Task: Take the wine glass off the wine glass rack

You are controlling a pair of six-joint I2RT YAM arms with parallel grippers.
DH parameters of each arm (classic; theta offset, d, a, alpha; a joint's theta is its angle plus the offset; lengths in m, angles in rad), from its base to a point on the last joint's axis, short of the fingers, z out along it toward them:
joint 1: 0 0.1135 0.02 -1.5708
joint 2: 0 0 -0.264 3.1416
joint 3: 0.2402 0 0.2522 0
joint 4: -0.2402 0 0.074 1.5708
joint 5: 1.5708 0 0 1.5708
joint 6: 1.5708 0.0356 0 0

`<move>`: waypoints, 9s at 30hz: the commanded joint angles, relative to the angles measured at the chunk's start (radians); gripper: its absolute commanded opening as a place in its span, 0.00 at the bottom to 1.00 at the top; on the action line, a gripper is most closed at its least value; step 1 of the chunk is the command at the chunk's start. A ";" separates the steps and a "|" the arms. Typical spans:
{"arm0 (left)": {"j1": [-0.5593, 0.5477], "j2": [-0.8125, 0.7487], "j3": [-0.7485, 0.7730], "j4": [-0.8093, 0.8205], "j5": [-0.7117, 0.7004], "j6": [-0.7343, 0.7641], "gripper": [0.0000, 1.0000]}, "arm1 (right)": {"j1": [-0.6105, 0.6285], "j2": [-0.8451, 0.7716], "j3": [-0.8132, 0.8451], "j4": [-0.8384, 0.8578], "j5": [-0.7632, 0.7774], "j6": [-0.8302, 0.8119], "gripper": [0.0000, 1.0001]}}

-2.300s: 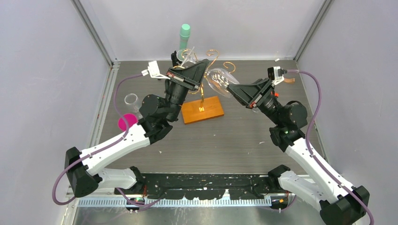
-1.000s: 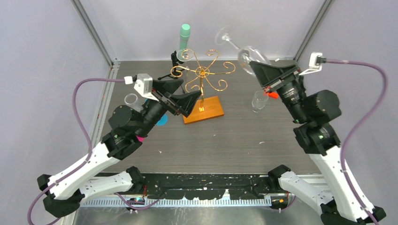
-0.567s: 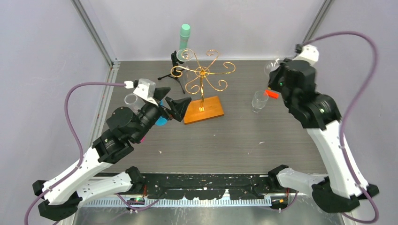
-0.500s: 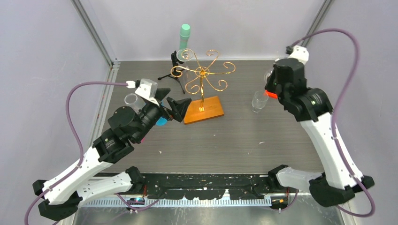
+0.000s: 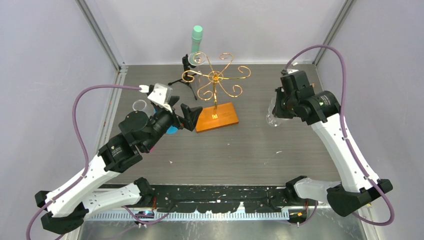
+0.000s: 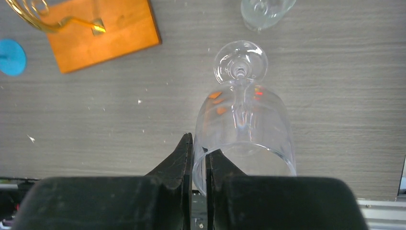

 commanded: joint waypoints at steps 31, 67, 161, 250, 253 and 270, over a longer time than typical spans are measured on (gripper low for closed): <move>0.281 0.102 0.116 -0.089 0.089 -0.097 1.00 | -0.190 0.213 -0.200 0.209 -0.042 -0.021 0.31; 0.745 0.827 0.638 0.014 0.818 -0.568 0.69 | -0.190 -0.130 -0.280 0.568 -0.403 0.160 0.52; 0.733 0.910 0.671 0.279 1.024 -0.824 0.00 | -0.191 -0.160 -0.331 0.599 -0.397 0.181 0.52; 0.860 0.040 -0.045 0.190 1.301 -1.207 0.00 | 0.621 0.138 -0.558 1.860 -0.337 -0.115 0.25; 0.860 0.043 -0.054 0.218 1.302 -1.227 0.00 | 0.621 0.138 -0.558 1.884 -0.329 -0.108 0.17; 0.861 0.052 -0.056 0.121 1.243 -1.040 0.76 | 0.620 -0.048 -0.625 1.961 -0.130 -0.036 0.00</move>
